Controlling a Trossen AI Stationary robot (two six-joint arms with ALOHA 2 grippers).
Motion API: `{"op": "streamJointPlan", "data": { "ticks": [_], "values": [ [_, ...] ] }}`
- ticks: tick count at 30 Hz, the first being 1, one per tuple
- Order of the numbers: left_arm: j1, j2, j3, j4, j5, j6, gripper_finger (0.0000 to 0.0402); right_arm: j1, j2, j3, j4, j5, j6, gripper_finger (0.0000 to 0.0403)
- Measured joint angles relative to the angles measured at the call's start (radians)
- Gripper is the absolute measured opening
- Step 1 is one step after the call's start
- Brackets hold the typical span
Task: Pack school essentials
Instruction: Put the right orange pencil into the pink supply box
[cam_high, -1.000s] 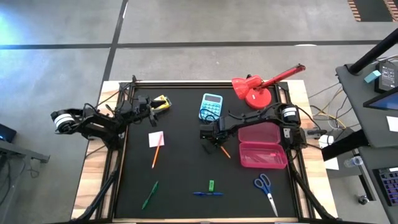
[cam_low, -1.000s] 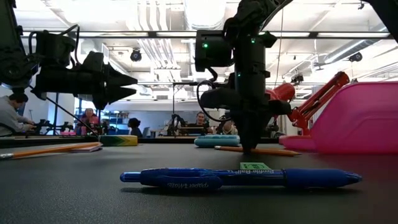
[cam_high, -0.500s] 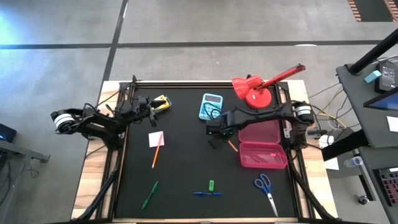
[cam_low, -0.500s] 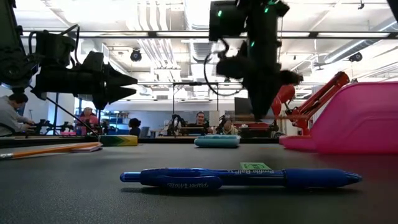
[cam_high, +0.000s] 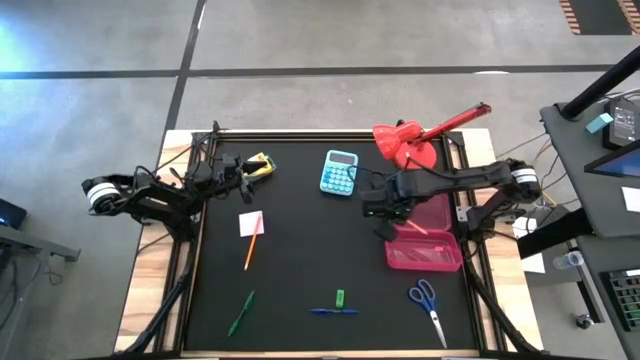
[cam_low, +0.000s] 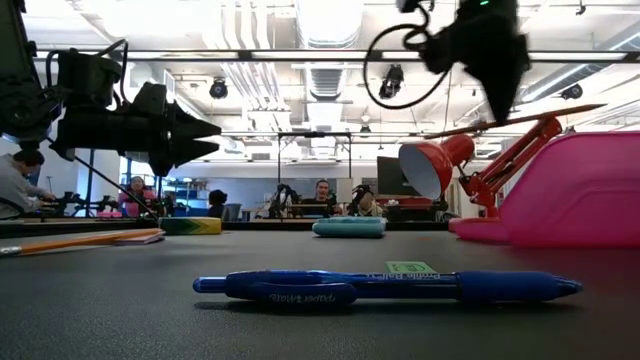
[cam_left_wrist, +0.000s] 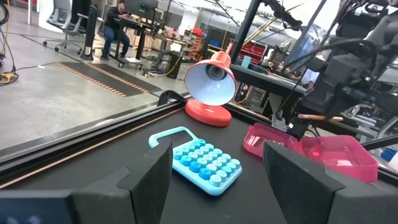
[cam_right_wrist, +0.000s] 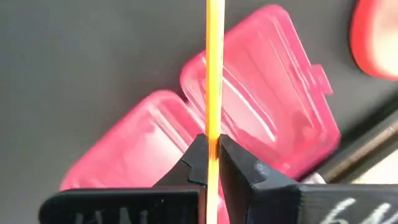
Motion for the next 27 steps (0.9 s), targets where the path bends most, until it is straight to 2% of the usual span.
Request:
{"op": "streamJointPlan", "data": {
  "ticks": [3, 8, 14, 23, 27],
  "values": [
    [0.000, 0.000, 0.000, 0.000, 0.000, 0.000, 0.0235, 0.038, -0.044, -0.048, -0.012, -0.010, 0.000, 0.0013],
    [0.000, 0.000, 0.000, 0.000, 0.000, 0.000, 0.0235, 0.102, -0.106, -0.156, -0.012, -0.109, -0.002, 0.0013],
    [0.000, 0.000, 0.000, 0.000, 0.000, 0.000, 0.0235, 0.159, -0.182, -0.264, 0.000, -0.135, 0.011, 0.0013],
    [0.000, 0.000, 0.000, 0.000, 0.000, 0.000, 0.0235, 0.169, -0.251, -0.429, 0.225, -0.210, 0.000, 0.0013],
    [0.000, 0.000, 0.000, 0.000, 0.000, 0.000, 0.0235, 0.169, -0.249, -0.478, 0.256, -0.222, -0.005, 0.0013]
  ]
}}
